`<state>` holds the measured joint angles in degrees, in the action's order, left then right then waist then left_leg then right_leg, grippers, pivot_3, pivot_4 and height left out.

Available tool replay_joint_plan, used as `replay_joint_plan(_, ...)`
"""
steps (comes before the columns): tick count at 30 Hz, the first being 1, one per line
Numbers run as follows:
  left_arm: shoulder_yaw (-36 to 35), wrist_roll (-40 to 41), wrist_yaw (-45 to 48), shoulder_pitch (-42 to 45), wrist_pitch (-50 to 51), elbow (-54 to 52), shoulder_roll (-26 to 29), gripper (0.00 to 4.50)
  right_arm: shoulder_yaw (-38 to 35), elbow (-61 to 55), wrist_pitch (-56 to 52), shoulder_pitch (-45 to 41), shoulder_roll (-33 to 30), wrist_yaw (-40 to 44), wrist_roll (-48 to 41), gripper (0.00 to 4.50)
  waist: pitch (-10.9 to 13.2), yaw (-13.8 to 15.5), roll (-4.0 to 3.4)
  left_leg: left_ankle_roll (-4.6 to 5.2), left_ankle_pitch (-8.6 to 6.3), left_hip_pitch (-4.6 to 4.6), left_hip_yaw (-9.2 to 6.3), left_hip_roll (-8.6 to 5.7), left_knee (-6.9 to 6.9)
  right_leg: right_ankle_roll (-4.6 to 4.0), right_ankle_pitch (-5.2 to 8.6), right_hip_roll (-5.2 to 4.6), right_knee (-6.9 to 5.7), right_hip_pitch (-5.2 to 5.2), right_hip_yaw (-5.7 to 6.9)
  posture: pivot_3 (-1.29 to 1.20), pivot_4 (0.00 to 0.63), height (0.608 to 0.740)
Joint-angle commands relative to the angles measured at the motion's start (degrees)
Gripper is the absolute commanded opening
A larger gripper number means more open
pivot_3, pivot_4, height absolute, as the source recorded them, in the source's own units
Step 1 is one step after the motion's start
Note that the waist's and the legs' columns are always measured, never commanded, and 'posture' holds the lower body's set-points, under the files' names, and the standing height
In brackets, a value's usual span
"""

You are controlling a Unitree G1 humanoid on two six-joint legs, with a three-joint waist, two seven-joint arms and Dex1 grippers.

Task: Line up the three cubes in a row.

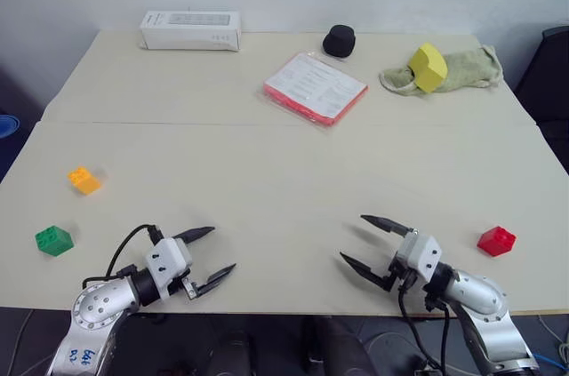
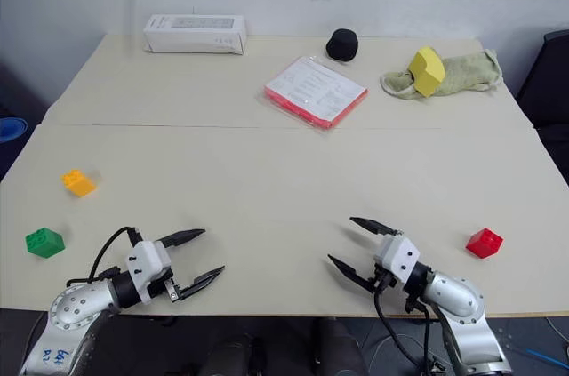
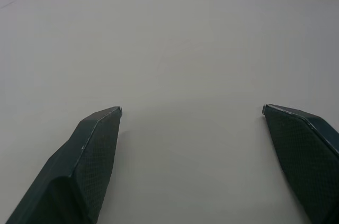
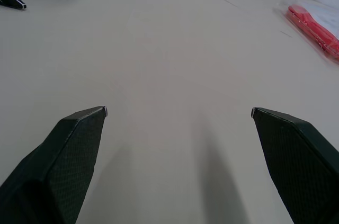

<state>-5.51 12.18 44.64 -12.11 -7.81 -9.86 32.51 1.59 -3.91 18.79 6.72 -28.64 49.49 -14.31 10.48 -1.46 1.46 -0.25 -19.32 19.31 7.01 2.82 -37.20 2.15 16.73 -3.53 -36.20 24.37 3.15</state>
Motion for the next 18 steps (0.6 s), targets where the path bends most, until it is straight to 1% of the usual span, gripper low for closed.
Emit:
replay_joint_plan(1,0.6,0.5,0.6,0.7,-0.2,0.7,-0.1,4.47,-0.4,0.0,1.6,-0.4,0.6,-0.4,-0.3,4.5,0.0,0.0,0.0,0.0,0.0,0.0,0.0,0.0,0.0,0.0,0.0,0.0,0.0,0.0,0.0,0.0,0.15,0.74)
replay_joint_plan(5,0.6,4.3,2.7,1.3,3.1,-0.8,0.4,4.47,-0.8,-0.8,1.5,-0.4,0.8,-1.2,-0.7,4.5,0.0,0.0,0.0,0.0,0.0,0.0,0.0,0.0,0.0,0.0,0.0,0.0,-0.02,0.0,0.0,0.0,0.15,0.74)
replay_joint_plan(6,0.9,7.3,5.2,2.2,4.9,-2.2,1.2,4.47,-1.3,-2.1,-0.1,0.2,0.8,-1.6,-2.0,4.5,0.0,0.0,0.0,-0.01,0.0,0.0,0.0,0.0,0.0,0.0,0.0,0.0,-0.03,0.01,0.0,0.0,0.15,0.74)
replay_joint_plan(9,2.1,11.1,8.3,7.1,9.0,-3.7,1.8,4.47,-3.7,-7.4,-4.1,1.4,0.4,-4.0,-5.4,4.5,0.0,0.4,-0.02,-0.04,0.02,0.02,-0.03,0.01,-0.04,-0.02,0.01,0.0,-0.08,0.02,0.02,0.0,0.15,0.74)
replay_joint_plan(13,4.2,11.2,9.1,12.1,11.3,-4.0,1.1,4.47,-10.5,-16.3,-8.6,6.0,1.2,-11.0,-8.6,4.5,0.0,0.6,-0.01,-0.07,0.02,0.02,-0.02,-0.02,-0.12,-0.01,0.01,-0.03,-0.21,0.02,-0.01,0.0,0.15,0.74)
replay_joint_plan(16,5.9,12.3,9.2,13.7,13.8,-5.6,0.2,4.47,-17.6,-23.6,-11.8,13.4,1.4,-15.1,-11.2,4.5,0.0,1.0,-0.01,-0.33,0.11,0.02,-0.02,-0.01,-0.01,-0.04,0.05,0.01,-0.18,0.04,-0.01,0.0,0.15,0.74)
replay_joint_plan(18,7.9,11.9,9.3,15.2,14.8,-5.9,-0.8,4.47,-25.1,-27.7,-13.2,20.1,2.8,-18.4,-13.5,4.5,0.0,1.3,-0.03,-0.39,0.11,0.03,-0.01,0.01,-0.02,-0.06,0.07,0.05,-0.17,0.05,-0.01,0.0,0.15,0.74)
